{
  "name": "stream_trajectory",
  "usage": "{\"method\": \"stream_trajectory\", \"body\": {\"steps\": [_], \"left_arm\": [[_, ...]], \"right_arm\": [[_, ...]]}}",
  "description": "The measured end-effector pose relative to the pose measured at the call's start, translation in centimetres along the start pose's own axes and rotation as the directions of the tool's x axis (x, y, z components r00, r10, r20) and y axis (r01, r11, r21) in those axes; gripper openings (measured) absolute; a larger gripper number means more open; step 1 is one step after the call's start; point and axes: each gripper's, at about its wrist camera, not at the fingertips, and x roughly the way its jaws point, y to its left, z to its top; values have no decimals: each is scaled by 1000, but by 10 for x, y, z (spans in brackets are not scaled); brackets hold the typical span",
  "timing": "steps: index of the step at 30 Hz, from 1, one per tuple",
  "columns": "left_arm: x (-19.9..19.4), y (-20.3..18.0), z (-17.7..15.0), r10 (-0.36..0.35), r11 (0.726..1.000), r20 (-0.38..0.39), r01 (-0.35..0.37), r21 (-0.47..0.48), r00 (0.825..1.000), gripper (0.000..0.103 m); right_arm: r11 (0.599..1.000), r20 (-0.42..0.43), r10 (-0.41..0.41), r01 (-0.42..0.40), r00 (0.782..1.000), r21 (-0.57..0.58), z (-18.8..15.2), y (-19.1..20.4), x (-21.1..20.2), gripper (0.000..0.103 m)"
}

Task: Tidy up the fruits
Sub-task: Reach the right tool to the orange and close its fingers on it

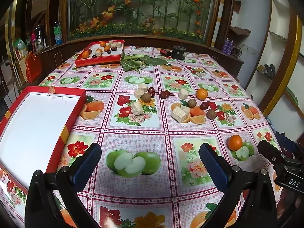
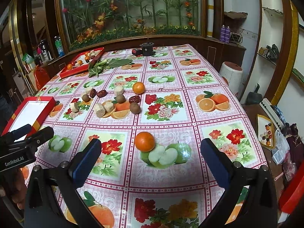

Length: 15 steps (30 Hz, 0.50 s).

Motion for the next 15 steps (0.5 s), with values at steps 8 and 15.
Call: {"method": "stream_trajectory", "body": {"steps": [8,15], "left_arm": [[2,2,-1,11,1000,-14,-11,-5,1000,102],[2,1,-3,12,1000,-19,-12,0,1000,102]], "right_arm": [[1000,-18,-1,1,1000,3,-8,1,2,103],[1000,-24,10,-10,1000,-6,-11,4,2,103]]}}
